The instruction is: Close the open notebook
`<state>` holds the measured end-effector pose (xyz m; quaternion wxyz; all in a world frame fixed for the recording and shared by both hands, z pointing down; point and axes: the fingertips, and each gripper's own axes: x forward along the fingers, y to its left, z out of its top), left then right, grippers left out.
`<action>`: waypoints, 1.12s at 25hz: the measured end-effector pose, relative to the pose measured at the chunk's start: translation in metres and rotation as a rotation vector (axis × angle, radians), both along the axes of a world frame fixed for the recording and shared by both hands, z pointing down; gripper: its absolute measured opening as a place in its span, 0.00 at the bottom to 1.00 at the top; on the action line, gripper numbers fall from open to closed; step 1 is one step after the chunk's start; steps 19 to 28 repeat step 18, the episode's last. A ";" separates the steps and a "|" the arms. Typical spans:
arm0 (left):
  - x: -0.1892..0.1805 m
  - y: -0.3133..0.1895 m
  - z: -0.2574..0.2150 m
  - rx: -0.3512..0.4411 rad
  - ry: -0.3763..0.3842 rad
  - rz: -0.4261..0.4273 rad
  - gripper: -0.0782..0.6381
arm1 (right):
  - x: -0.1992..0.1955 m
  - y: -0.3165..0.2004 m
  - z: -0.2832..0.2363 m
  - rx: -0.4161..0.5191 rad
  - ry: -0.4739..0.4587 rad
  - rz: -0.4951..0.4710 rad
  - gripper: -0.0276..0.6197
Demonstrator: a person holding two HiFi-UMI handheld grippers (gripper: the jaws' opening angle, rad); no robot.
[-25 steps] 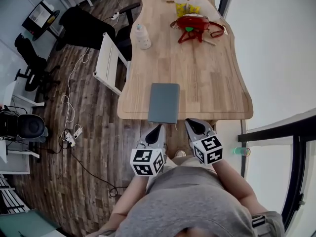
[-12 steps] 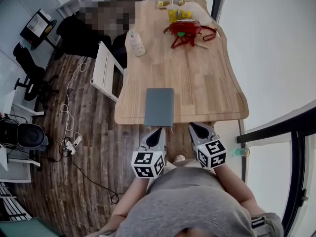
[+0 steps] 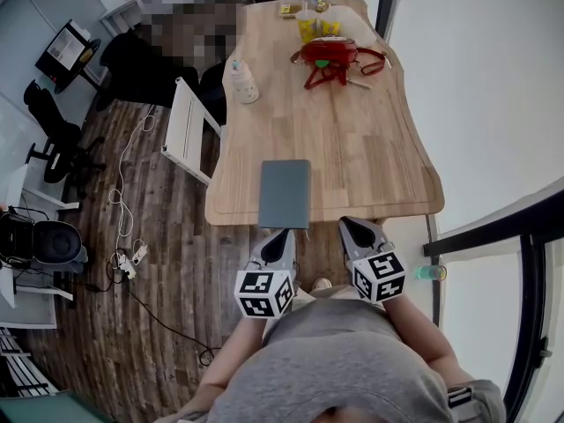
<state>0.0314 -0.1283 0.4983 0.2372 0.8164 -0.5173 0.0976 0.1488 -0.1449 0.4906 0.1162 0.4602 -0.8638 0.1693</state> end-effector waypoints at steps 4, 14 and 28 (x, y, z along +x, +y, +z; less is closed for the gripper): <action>0.000 0.000 0.001 -0.005 0.000 -0.002 0.11 | -0.001 0.000 -0.002 0.000 -0.014 -0.006 0.04; 0.000 -0.001 0.005 -0.017 0.004 -0.009 0.11 | -0.003 0.000 0.000 -0.007 -0.018 -0.018 0.04; -0.002 -0.001 0.005 -0.018 0.007 -0.008 0.11 | -0.005 0.000 0.000 -0.007 -0.020 -0.020 0.04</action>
